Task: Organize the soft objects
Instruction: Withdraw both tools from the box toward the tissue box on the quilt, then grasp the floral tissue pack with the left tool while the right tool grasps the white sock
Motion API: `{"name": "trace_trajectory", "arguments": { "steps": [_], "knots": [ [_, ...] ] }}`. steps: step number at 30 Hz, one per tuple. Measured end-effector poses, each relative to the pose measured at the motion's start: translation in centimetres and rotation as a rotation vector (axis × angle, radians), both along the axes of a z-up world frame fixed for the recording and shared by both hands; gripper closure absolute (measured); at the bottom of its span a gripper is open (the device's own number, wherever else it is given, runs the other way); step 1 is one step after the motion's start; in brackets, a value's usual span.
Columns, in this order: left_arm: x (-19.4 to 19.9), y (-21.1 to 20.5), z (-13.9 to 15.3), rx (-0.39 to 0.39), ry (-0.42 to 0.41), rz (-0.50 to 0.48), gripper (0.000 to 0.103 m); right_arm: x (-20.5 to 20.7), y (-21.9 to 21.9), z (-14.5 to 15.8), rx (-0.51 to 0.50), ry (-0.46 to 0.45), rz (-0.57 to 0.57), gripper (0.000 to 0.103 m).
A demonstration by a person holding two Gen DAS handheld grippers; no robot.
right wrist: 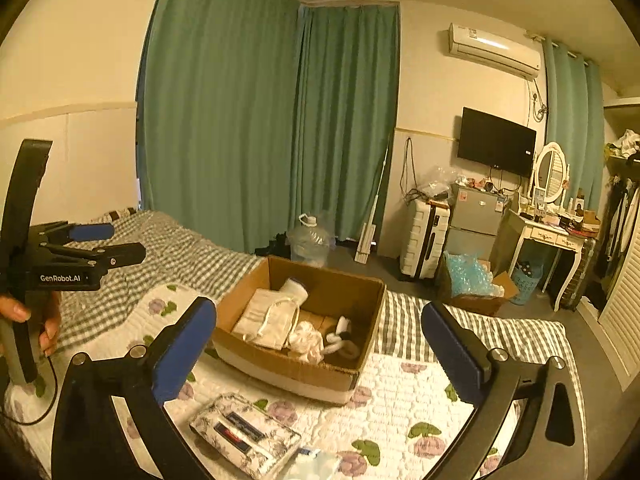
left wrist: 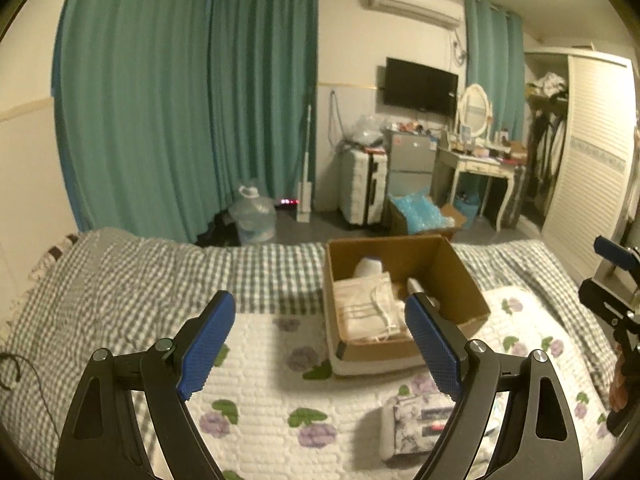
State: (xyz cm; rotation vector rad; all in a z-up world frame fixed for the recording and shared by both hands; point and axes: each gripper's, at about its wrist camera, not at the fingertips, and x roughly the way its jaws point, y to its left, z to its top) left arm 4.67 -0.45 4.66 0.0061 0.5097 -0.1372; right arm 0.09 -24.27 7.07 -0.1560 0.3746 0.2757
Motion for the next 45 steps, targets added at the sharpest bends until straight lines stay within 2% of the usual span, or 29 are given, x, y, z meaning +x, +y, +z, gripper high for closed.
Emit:
{"name": "trace_trajectory", "arguments": {
  "steps": [4, 9, 14, 18, 29, 33, 38, 41, 43, 45],
  "knots": [
    [-0.1, -0.8, -1.5, 0.011, 0.003, -0.028, 0.015, 0.4, -0.2, -1.9, -0.026, 0.033, -0.003, 0.0],
    [0.6, -2.0, -3.5, 0.019, 0.057, -0.072, 0.015, 0.6, -0.6, -4.0, -0.04, 0.065, 0.021, 0.0],
    [1.1, -3.7, -6.2, 0.072, 0.127, -0.102, 0.015, 0.6, -0.5, -6.8, -0.081, 0.121, 0.029, 0.0],
    [1.3, -5.0, -8.4, 0.112, 0.186, -0.117, 0.015, 0.5, -0.7, -9.4, -0.071, 0.185, 0.041, 0.0],
    [1.8, -7.0, -15.0, 0.154, 0.365, -0.158, 0.015, -1.1, -0.3, -16.8, -0.144, 0.346, 0.047, 0.0],
    [1.7, -7.6, -16.2, 0.171, 0.396, -0.177, 0.015, -1.4, -0.8, -19.2, -0.14, 0.43, 0.047, 0.0],
    [2.2, -8.5, -16.8, 0.158, 0.397, -0.197, 0.015, -1.6, -0.6, -21.5, -0.146, 0.5, 0.058, 0.0],
    [2.9, -8.8, -17.4, 0.141, 0.409, -0.195, 0.015, -1.6, -0.4, -22.4, -0.144, 0.53, 0.07, 0.011],
    [3.2, -8.7, -17.8, 0.108, 0.422, -0.189, 0.015, -1.5, -0.3, -22.9, -0.139, 0.559, 0.076, 0.024],
    [3.6, -8.8, -18.1, 0.09, 0.431, -0.19, 0.014, -1.6, -0.2, -23.2, -0.136, 0.577, 0.085, 0.028]
  ]
}}
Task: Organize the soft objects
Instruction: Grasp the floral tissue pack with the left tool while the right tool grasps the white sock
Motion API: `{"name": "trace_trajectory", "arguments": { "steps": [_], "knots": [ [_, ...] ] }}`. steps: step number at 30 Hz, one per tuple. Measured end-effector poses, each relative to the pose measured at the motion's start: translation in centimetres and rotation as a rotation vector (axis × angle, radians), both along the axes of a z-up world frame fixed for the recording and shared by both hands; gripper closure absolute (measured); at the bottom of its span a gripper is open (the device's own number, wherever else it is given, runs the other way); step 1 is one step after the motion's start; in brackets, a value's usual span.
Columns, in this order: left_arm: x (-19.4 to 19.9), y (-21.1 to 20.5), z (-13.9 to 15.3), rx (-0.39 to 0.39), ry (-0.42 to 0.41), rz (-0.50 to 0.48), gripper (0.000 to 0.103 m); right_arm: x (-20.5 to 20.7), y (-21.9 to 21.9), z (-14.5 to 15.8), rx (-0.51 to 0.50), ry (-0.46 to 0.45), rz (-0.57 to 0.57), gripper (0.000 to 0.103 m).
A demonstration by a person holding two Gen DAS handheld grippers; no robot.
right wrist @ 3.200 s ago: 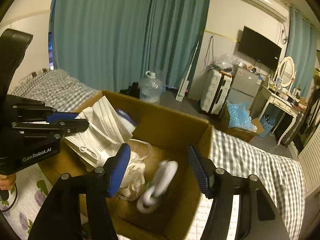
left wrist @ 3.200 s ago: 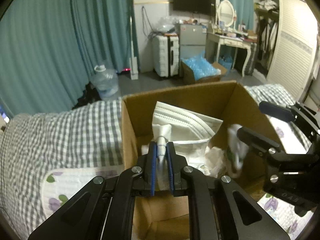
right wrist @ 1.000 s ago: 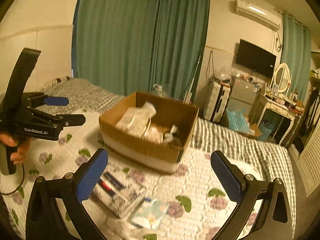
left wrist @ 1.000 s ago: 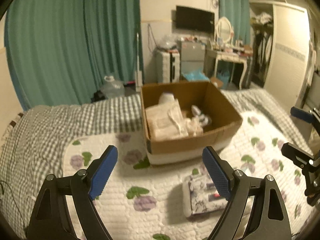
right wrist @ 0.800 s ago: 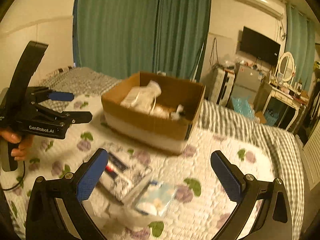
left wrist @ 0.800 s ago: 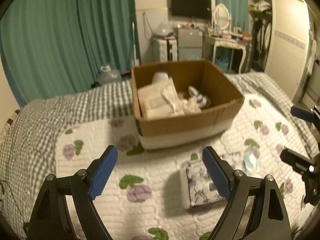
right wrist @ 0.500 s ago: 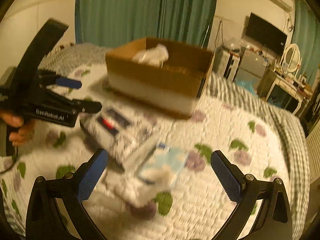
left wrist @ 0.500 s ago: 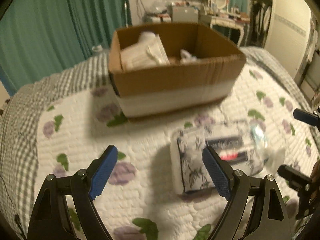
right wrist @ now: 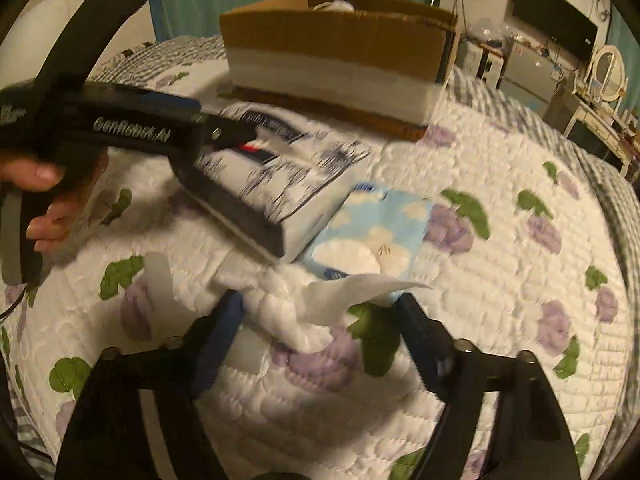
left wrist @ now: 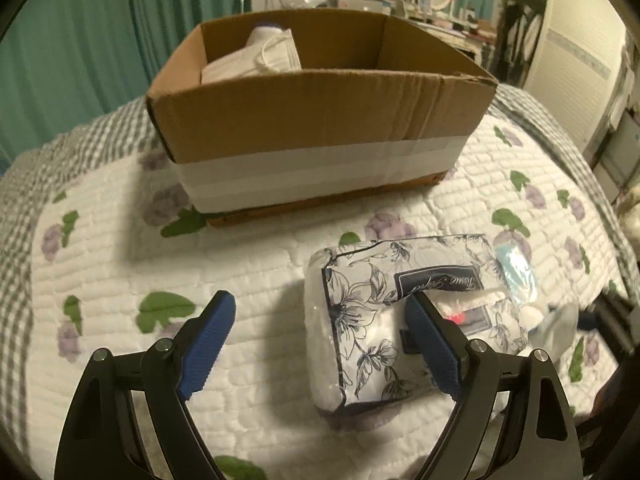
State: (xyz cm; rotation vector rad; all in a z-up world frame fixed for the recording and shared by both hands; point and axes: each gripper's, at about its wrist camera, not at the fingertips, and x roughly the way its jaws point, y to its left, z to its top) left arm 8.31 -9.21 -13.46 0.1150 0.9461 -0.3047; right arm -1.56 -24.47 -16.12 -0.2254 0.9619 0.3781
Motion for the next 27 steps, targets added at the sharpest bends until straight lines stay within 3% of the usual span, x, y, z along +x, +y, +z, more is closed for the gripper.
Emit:
{"name": "trace_trajectory", "arguments": {
  "steps": [3, 8, 9, 10, 11, 12, 16, 27],
  "knots": [
    [0.6, -0.2, -0.4, 0.008, -0.006, 0.01, 0.002, 0.0, 0.1, 0.1, 0.007, 0.001, 0.006, 0.036],
    [1.5, 0.2, -0.9, -0.016, 0.04, 0.029, 0.004, -0.2, 0.1, 0.1, 0.001, 0.003, -0.004, 0.054],
    [1.4, 0.3, -0.8, -0.018, 0.047, 0.027, 0.014, -0.3, 0.1, 0.1, -0.002, 0.001, -0.004, 0.059],
    [1.3, 0.2, -0.8, -0.022, 0.047, 0.017, 0.033, -0.4, 0.0, 0.2, -0.008, -0.001, -0.005, 0.063],
    [1.0, 0.1, -0.6, -0.035, 0.042, -0.008, 0.043, -0.5, 0.0, 0.2, -0.008, 0.0, -0.006, 0.063],
    [0.6, -0.2, -0.3, -0.042, 0.033, -0.035, 0.061, -0.5, -0.1, 0.2, -0.005, 0.002, -0.006, 0.064],
    [-1.1, -1.1, 0.6, 0.001, -0.031, -0.072, 0.075, -0.7, -0.1, 0.3, -0.016, 0.002, -0.012, 0.065],
    [-2.5, 1.8, 2.4, -0.02, -0.05, -0.029, 0.078, -0.8, -1.1, 1.7, -0.039, -0.029, -0.08, 0.07]
  ]
}}
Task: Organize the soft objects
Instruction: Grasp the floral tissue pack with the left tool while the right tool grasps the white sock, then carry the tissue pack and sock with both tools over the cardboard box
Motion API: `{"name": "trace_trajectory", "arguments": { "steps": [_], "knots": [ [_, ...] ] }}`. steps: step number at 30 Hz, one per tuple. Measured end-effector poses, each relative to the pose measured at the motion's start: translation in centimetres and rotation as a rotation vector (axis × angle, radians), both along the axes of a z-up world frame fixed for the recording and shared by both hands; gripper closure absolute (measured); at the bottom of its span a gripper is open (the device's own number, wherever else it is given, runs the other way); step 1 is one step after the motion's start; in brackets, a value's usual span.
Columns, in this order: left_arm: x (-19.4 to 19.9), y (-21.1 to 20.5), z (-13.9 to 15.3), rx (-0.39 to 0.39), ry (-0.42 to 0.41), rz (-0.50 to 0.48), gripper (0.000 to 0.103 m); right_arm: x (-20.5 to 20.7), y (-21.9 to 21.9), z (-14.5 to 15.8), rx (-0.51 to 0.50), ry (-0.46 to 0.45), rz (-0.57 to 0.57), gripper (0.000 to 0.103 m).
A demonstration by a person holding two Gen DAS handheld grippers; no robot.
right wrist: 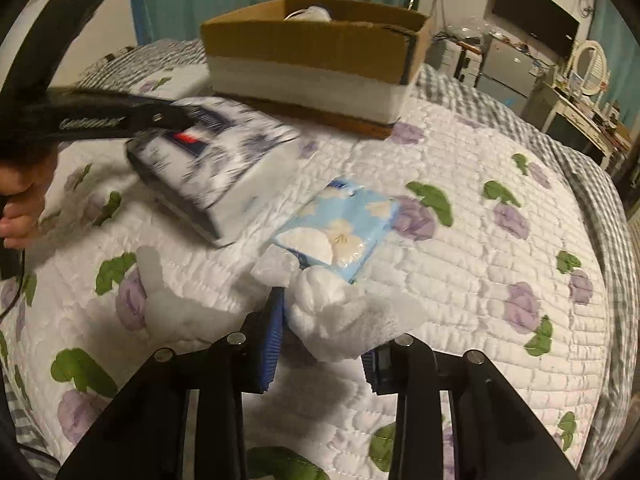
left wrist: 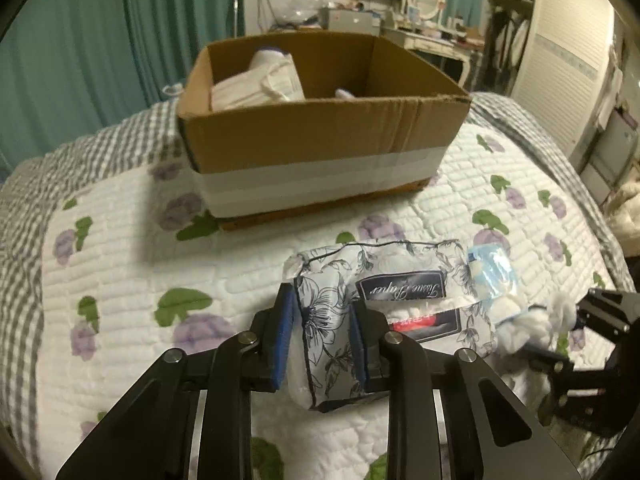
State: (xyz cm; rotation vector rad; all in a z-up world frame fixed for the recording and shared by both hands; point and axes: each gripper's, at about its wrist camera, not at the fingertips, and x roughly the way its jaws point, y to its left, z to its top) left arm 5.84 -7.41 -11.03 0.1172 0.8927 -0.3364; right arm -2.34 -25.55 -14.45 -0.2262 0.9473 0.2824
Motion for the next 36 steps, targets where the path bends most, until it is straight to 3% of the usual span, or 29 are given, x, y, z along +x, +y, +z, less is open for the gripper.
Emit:
{"name": "trace_trajectory", "arguments": {
  "steps": [20, 36],
  "knots": [
    [-3.1, 4.8, 6.2, -0.079, -0.171, 0.093, 0.078, 2.6, 2.5, 10.0, 0.052, -0.268, -0.031, 0.07],
    [0.4, 6.8, 10.6, -0.121, -0.314, 0.171, 0.078, 6.9, 2.5, 14.6, 0.084, -0.409, -0.028, 0.07]
  ]
}}
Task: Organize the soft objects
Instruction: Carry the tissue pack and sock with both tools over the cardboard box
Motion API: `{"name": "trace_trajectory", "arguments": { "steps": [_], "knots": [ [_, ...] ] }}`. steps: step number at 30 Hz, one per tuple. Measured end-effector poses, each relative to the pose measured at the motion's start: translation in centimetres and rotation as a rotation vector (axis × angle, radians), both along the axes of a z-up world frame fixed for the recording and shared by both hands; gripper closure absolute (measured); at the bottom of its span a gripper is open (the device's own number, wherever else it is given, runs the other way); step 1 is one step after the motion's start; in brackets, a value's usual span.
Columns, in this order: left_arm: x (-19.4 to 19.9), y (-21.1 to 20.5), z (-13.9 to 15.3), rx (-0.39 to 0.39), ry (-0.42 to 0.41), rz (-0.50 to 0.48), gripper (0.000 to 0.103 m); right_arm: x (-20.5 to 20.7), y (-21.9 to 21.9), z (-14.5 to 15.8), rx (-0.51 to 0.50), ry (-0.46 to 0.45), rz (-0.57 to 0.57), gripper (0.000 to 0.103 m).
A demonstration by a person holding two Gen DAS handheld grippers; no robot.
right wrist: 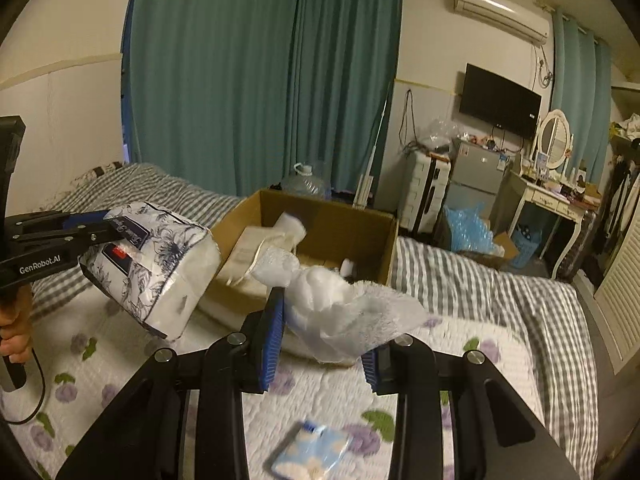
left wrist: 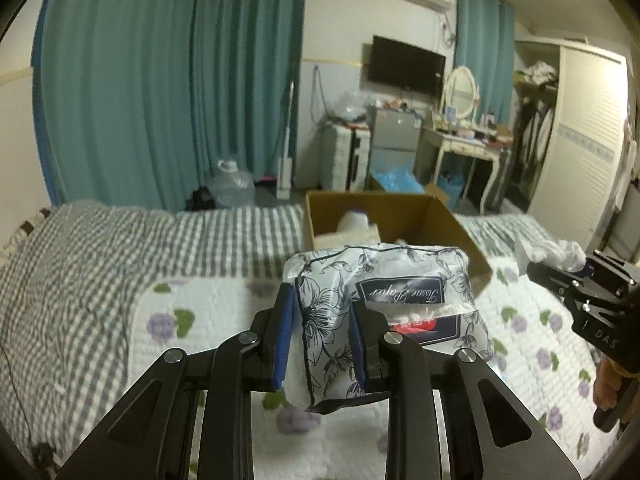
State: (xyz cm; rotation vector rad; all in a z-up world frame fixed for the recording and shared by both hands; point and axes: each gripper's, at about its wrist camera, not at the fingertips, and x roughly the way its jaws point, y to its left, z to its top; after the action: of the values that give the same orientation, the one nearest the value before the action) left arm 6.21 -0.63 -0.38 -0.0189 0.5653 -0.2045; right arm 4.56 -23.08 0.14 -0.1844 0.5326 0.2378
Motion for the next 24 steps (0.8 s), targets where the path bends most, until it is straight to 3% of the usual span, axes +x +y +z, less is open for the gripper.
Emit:
{"name": "trace_trajectory", "arguments": {
  "steps": [15, 22, 24],
  "knots": [
    [7.5, -1.5, 0.6, -0.006, -0.056, -0.001, 0.078, 6.9, 0.7, 0.2, -0.026, -0.08, 0.04, 0.07],
    [12.5, -3.1, -0.5, -0.018, 0.004, -0.028, 0.078, 11.0, 0.9, -1.2, -0.004, 0.0, 0.033, 0.07],
    [13.3, -4.1, -0.7, 0.018, 0.004, -0.039, 0.078, 12.1, 0.9, -1.8, -0.009, 0.017, 0.03, 0.07]
  ]
}}
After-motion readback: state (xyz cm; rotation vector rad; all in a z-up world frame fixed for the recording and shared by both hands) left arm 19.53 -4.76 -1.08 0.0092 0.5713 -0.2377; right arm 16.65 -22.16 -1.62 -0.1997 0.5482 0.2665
